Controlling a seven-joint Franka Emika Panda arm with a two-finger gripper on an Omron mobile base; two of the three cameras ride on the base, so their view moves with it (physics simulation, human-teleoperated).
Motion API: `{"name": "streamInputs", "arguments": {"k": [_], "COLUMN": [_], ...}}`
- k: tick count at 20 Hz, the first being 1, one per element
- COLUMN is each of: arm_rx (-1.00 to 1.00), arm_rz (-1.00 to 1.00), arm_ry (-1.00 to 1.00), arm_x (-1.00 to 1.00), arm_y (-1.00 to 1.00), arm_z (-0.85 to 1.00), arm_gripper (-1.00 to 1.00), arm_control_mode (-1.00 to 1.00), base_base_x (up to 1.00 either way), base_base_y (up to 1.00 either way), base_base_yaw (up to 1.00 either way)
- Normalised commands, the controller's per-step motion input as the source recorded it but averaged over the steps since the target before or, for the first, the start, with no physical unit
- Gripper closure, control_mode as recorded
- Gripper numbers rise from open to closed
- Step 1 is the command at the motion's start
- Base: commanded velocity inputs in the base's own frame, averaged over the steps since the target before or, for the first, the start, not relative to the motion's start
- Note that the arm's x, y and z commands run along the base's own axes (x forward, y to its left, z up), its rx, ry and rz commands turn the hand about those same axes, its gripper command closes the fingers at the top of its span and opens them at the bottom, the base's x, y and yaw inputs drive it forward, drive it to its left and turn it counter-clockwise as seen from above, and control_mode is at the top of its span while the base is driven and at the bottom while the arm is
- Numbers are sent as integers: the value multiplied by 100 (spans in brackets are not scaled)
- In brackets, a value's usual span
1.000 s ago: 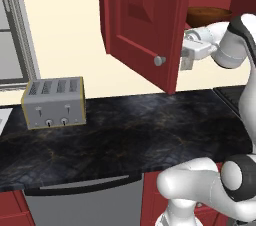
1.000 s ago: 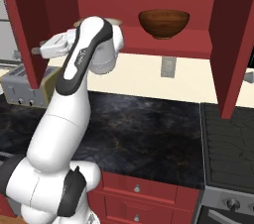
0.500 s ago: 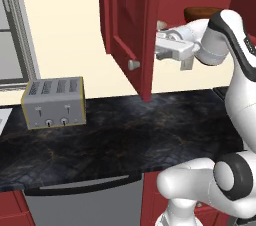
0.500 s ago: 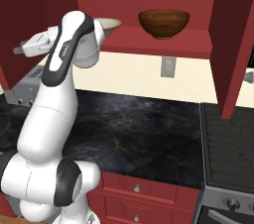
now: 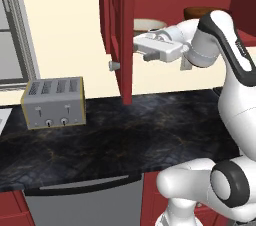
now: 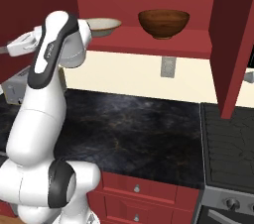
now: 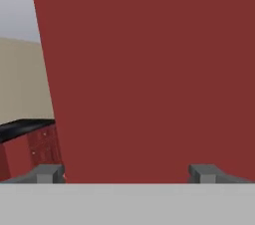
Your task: Move the bowls from the cabinet to the plates on the dining table.
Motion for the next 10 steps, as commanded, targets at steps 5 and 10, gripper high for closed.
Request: {"name": "streamInputs", "arguments": {"k": [5, 10], "arm_rx": [0, 0], "arm_rz": [-12, -19], "arm_ry": [0, 0], "arm_x": [-6, -3], "arm_y": [26, 33], "arm_z": [3, 0], "arm_gripper": [-100, -100], "arm_control_mode": [-100, -100], "base_base_x": [0, 0], "base_base_y": [0, 0], "base_base_yaw": [0, 0]}}
